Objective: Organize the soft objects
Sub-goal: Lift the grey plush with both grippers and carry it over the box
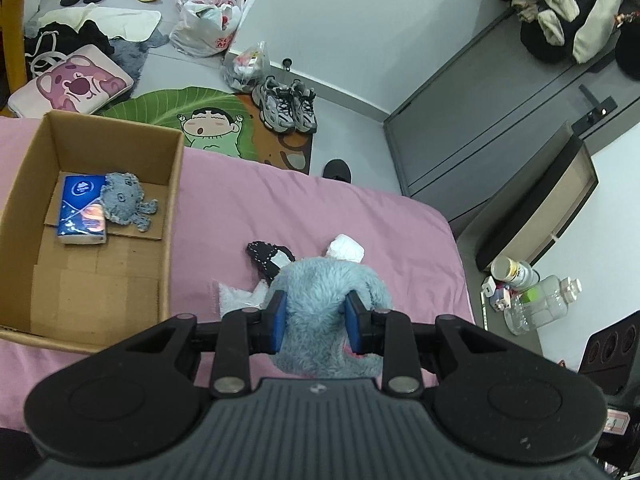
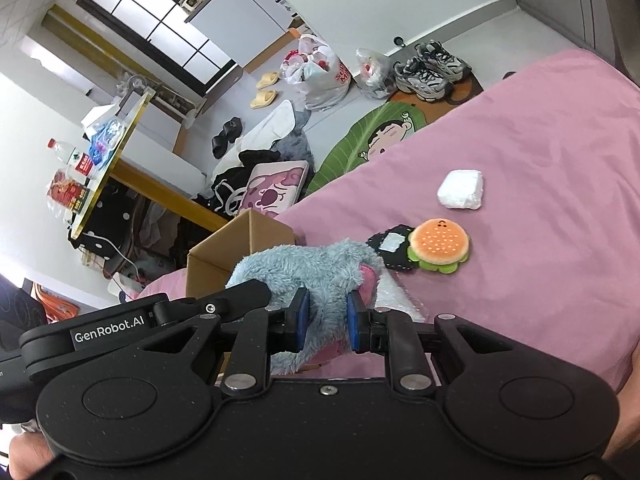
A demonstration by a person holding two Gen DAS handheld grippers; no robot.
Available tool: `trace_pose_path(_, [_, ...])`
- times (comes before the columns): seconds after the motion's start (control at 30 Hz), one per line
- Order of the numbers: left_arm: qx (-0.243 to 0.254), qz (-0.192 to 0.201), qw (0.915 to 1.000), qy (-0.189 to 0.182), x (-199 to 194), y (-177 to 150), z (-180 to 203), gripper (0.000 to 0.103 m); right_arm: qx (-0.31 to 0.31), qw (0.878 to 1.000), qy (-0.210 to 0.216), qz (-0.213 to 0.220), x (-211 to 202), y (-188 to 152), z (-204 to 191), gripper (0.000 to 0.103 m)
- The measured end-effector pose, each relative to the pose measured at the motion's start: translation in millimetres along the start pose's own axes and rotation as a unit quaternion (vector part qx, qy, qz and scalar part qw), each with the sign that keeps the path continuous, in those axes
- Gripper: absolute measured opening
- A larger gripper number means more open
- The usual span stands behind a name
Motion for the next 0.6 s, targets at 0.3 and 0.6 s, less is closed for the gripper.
trace_pose_path(0.3, [-0.019, 0.011, 0.9997, -0.014, -17, 11, -23, 0.029, -0.026, 1.0, -0.008, -0.003, 10, -1, -26, 0.02])
trace_pose_path(0.6, [-0.039, 0.021, 0.9989, -0.015, -31, 26, -57, 0.029, -0.049, 0.999, -0.007, -0.012, 32, -2, -59, 0.02])
Point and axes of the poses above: each gripper's, at about its wrist camera, not at the fingertips, and x roughly the way its jaws point, z to its right, y to its top, the point moved 10 cm from there along x, roughly the way its jaws point, and after that the axes turned 9 degrees about -x, right-handed, at the moved point
